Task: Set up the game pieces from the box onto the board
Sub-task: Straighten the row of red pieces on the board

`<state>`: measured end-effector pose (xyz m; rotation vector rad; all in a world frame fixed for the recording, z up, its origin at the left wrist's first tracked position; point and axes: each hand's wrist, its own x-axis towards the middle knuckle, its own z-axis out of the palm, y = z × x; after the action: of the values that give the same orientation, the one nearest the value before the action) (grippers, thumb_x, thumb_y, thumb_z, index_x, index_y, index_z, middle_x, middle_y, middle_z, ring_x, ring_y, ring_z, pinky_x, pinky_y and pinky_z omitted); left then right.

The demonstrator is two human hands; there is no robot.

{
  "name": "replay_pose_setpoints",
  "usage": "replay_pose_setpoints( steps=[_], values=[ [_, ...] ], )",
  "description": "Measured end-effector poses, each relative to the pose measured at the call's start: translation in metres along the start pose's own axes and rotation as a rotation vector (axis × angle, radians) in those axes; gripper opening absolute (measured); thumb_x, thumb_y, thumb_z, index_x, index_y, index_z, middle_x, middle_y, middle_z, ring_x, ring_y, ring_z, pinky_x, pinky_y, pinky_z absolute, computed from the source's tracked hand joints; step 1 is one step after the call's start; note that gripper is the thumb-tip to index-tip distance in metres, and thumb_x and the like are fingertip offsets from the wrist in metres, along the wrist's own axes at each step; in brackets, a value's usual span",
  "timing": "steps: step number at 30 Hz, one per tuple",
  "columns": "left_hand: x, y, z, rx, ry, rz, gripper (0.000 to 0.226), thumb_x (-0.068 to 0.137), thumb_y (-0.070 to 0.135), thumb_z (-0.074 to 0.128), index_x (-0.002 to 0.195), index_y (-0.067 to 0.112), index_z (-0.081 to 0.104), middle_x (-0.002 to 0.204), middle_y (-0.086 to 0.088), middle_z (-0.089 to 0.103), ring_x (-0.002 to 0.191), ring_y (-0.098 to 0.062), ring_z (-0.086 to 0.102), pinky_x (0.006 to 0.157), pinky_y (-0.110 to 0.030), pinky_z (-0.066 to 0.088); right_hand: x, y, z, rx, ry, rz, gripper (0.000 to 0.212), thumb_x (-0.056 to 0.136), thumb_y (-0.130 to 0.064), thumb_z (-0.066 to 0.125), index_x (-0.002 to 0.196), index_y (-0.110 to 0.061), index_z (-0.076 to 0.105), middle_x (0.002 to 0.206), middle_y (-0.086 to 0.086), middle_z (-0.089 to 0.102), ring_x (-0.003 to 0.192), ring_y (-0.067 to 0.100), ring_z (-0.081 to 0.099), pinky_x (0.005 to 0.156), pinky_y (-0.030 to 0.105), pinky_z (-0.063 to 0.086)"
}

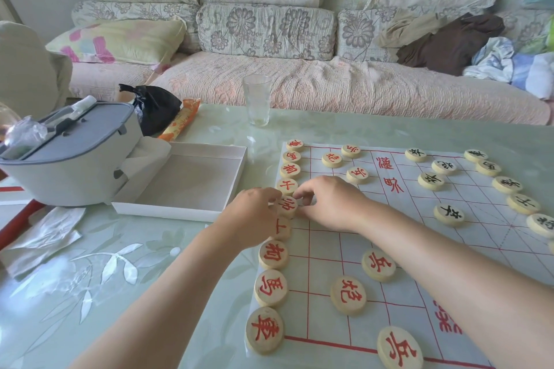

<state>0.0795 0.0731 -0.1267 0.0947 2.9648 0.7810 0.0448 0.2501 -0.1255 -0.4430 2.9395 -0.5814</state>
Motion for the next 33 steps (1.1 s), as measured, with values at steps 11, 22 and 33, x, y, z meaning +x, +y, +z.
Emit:
replay_pose_setpoints(
  steps=[11, 22, 33],
  values=[
    [-0.001, -0.004, -0.002, 0.041, 0.022, -0.015, 0.046, 0.093, 0.012, 0.043, 0.133, 0.032, 0.054, 0.132, 0.004, 0.054, 0.113, -0.017, 0.053, 0.091, -0.031, 0.049, 0.002, -0.005, 0.007, 0.062, 0.055, -0.01, 0.027, 0.08, -0.056, 0.071, 0.1, -0.038, 0.07, 0.091, -0.02, 0.064, 0.085, 0.005, 0.059, 0.063, 0.023, 0.039],
    [0.004, -0.01, -0.004, -0.089, 0.084, 0.008, 0.045, 0.095, 0.016, 0.044, 0.139, 0.027, 0.045, 0.136, 0.006, 0.051, 0.119, -0.015, 0.052, 0.091, -0.023, 0.04, 0.007, -0.004, -0.007, 0.026, 0.151, 0.029, 0.015, 0.086, -0.043, 0.065, 0.099, -0.037, 0.065, 0.098, -0.017, 0.065, 0.093, 0.011, 0.062, 0.068, 0.027, 0.043],
    [0.029, -0.003, 0.001, -0.141, 0.069, -0.009, 0.048, 0.093, 0.01, 0.041, 0.138, 0.025, 0.047, 0.137, 0.005, 0.052, 0.126, -0.015, 0.047, 0.098, -0.025, 0.039, 0.034, 0.0, 0.008, -0.007, 0.151, 0.081, 0.024, 0.086, -0.038, 0.062, 0.11, -0.038, 0.063, 0.113, -0.011, 0.064, 0.102, 0.018, 0.061, 0.078, 0.031, 0.047]
  ],
)
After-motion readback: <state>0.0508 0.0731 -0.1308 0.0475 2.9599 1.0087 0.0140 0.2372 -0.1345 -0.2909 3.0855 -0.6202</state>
